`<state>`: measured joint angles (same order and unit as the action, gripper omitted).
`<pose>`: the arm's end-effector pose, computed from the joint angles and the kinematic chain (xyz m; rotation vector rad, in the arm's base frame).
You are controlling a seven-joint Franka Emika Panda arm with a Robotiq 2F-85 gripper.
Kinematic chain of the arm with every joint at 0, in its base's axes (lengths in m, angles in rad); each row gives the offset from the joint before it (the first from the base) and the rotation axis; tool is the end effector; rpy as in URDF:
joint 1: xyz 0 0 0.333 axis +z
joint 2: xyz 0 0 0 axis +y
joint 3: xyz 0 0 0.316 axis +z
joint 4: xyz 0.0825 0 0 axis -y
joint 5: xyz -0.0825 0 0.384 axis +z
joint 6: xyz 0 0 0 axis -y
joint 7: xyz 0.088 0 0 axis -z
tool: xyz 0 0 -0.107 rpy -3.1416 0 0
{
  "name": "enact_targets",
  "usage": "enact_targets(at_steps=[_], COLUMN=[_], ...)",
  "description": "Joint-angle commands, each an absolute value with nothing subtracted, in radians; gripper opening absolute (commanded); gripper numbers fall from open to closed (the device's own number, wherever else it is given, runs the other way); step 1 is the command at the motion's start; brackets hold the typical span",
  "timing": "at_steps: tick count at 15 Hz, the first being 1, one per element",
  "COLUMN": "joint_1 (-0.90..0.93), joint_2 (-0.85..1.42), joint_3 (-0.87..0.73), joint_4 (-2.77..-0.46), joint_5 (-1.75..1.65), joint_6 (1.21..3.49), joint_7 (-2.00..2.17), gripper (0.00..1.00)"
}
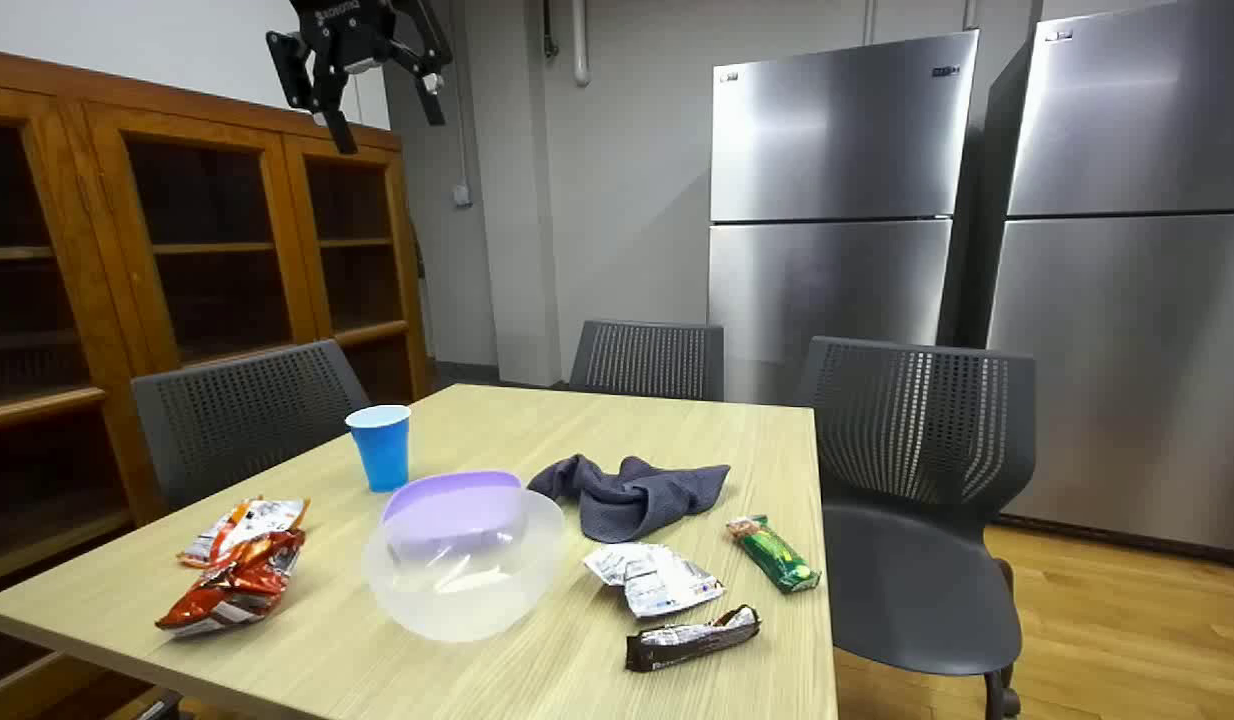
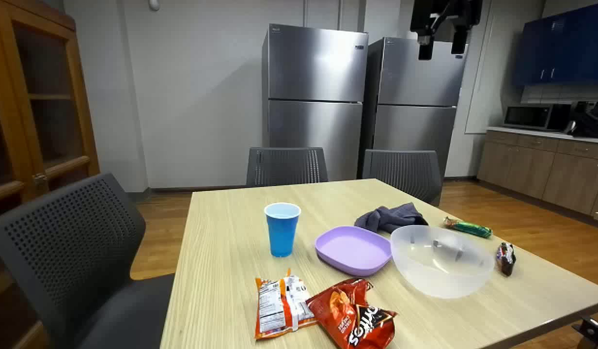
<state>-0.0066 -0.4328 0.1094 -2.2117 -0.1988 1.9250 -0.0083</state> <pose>0.4370 0.0374 0.5635 2.8935 0.2323 0.2220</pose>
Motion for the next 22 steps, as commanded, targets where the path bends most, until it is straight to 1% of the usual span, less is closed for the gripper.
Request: enact_targets(at_steps=[1, 10, 19, 22], joint_1=[0.011, 0.024, 0.115, 0.146], joint_2=[-0.431, -0.404, -0.317, -0.257], joint_3=[0.095, 0.117, 0.169, 0.164], joint_4=[-2.209, -2.217, -2.285, -2.303], joint_5=[-0.206, -0.209, -0.204, -0.144], joint_6=[1.921, 1.941, 1.991, 2.012], joint_7=[-0.002, 0.028, 0.028, -0.004], gripper=[1.0, 1.0, 1.0, 1.0])
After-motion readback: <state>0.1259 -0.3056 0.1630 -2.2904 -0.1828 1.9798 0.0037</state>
